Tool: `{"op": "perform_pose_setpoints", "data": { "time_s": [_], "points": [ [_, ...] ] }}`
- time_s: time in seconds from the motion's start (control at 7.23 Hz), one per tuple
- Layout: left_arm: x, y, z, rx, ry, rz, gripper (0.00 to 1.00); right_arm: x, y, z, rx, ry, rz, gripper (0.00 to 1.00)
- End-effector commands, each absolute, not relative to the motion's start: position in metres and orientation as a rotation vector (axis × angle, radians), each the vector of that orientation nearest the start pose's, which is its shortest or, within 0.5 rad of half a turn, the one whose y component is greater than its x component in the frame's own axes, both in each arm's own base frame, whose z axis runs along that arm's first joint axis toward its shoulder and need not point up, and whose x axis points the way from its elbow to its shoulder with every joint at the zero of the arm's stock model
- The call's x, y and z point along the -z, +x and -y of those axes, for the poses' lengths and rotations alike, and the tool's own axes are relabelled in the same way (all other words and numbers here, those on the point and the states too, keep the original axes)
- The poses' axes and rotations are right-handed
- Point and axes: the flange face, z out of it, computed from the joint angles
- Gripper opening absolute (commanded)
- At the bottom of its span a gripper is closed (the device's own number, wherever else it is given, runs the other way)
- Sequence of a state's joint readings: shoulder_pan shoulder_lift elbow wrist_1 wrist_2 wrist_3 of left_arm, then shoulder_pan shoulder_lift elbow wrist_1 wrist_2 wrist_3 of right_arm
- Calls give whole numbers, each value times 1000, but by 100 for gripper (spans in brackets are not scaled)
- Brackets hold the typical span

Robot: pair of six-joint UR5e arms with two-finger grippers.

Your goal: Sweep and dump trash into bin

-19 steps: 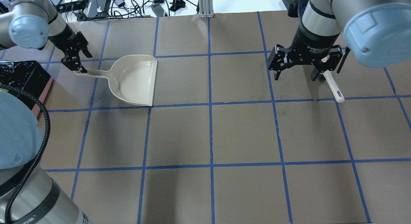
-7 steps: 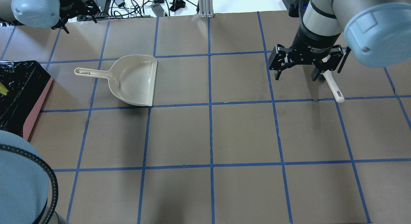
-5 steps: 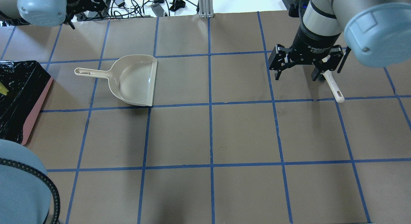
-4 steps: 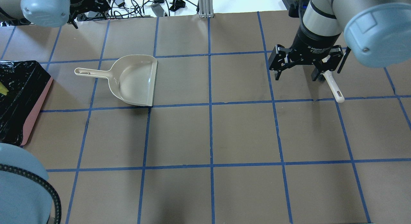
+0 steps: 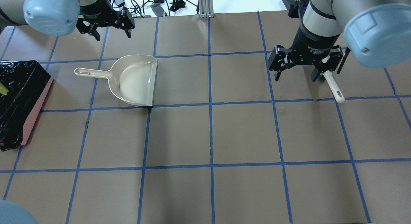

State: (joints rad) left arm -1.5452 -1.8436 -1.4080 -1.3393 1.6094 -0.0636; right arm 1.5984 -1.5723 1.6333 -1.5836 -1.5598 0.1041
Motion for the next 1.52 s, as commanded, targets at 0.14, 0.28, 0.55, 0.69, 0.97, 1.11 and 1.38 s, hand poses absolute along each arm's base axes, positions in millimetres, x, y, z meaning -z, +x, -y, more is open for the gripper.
{"op": "perform_pose_setpoints", "data": {
  "time_s": [0.14,0.28,0.55,0.69,0.97,1.11,1.38],
  "points": [
    [-466,-123,574,69,-23,-3130,100,-460,146,483,-66,125,-3130,100],
    [-466,-123,561,31,-1,-3121,100,-460,146,483,-68,125,-3130,100],
    [-461,-119,549,23,-7,-3117,100,-459,143,483,-75,130,-3132,100],
    [-464,-115,544,13,-22,-3111,100,-459,143,483,-75,130,-3130,100],
    [-451,-110,537,-42,-22,-3077,100,-459,145,483,-73,128,-3130,100],
    [-446,-110,534,-63,-22,-3076,100,-459,145,483,-73,128,-3130,100],
    [-433,-111,531,-92,-25,-3077,100,-459,145,483,-73,128,-3130,100]
  ]
}}
